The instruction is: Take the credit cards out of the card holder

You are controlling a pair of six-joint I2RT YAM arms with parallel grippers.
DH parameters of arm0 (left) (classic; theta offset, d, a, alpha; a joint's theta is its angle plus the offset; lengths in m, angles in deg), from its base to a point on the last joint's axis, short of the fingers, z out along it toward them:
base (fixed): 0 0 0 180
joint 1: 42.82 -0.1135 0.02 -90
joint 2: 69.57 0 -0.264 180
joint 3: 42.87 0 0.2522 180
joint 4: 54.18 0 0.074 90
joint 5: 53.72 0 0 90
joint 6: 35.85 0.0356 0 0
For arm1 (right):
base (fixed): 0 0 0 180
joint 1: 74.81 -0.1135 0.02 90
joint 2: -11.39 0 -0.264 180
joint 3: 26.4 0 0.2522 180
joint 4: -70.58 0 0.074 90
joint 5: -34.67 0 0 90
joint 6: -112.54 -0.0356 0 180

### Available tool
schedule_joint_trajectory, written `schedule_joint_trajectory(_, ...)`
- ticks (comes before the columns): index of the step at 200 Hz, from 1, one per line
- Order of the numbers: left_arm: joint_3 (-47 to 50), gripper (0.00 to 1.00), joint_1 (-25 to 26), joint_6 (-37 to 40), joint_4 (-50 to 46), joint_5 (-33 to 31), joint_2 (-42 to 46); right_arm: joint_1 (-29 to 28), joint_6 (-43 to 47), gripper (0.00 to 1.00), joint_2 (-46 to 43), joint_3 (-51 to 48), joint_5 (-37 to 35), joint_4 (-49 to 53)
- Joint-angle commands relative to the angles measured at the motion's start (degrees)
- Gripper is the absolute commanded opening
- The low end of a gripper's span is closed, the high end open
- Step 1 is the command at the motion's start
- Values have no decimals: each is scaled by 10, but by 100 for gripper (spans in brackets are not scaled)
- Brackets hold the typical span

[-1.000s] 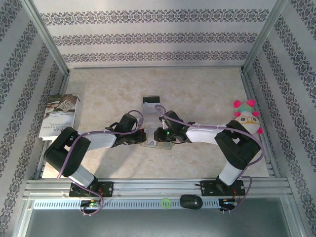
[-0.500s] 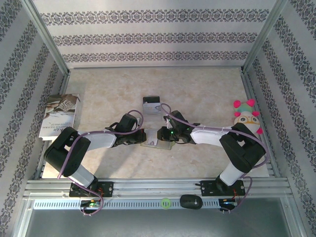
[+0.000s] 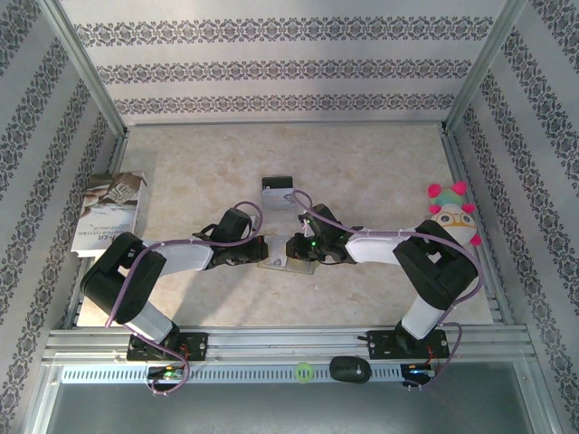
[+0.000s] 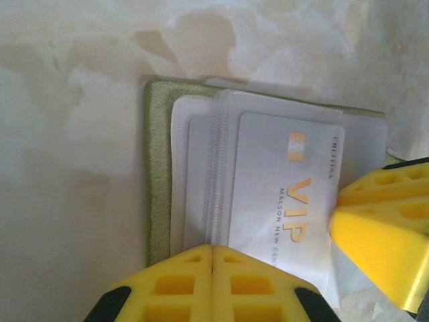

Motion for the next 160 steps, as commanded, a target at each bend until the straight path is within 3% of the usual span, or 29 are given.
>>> schedule_joint_trajectory(1, 17, 0, 7, -5, -32, 6, -26, -1, -9, 18, 14, 3, 23, -20)
schedule_joint_trajectory(64, 15, 0, 7, -7, -24, 21, -32, -5, -33, 18, 32, 2, 45, -62)
schedule_joint_trajectory(108, 20, 0, 7, -9, -31, 11, -17, -5, -33, 0, 20, -5, 17, -45)
schedule_joint_trajectory(160, 29, 0, 6, -16, -28, 6, -10, 4, -16, 0, -29, -29, -35, 21)
